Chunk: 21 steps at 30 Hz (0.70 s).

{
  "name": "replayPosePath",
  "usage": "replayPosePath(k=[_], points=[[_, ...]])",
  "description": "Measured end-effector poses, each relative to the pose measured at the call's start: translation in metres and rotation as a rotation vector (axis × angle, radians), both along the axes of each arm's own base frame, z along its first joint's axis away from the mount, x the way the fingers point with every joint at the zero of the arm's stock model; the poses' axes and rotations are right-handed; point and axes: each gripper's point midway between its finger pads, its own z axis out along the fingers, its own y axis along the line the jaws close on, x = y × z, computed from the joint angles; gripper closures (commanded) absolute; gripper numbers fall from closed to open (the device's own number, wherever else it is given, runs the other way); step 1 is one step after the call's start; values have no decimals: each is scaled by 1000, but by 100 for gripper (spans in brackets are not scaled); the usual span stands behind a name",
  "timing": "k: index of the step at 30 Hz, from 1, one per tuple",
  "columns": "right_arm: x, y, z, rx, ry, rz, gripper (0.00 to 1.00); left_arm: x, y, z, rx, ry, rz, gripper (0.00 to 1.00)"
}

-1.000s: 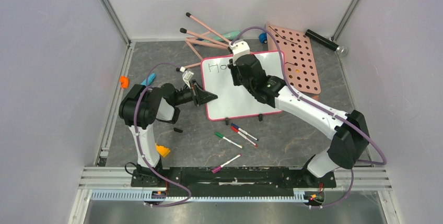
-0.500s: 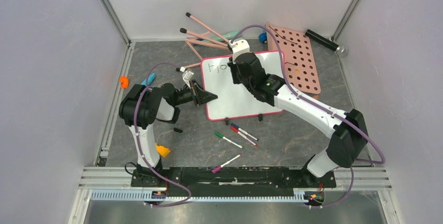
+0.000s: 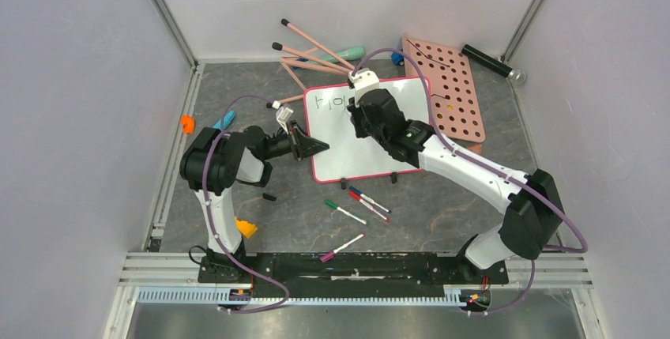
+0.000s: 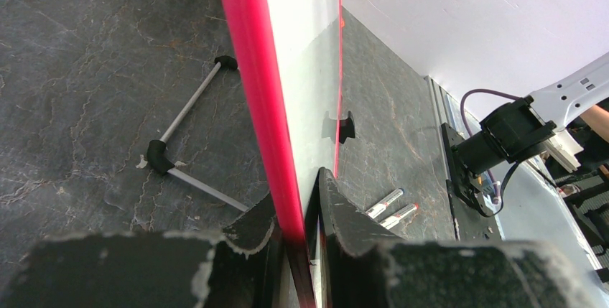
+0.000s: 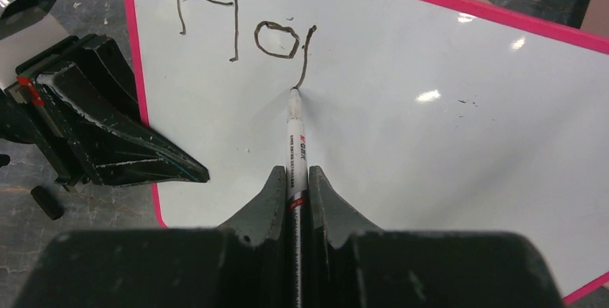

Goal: Write a sentence on the whiteboard

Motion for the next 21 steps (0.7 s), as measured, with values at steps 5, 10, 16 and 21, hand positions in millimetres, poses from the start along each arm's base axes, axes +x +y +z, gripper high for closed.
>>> replayPosePath(k=[5,10,16,21], points=[[-4,3,-3,6,16,21,100,0,0,0,0,-1,-1,97],[-6,1,-5,-5,30,25,100,0,0,0,0,-2,-3,97],[-4,1,7,-3,19,19,100,-1,0,1,0,-4,-8,97],[0,4,25,21,-14,16,100,-1,0,1,0,-5,-9,97]])
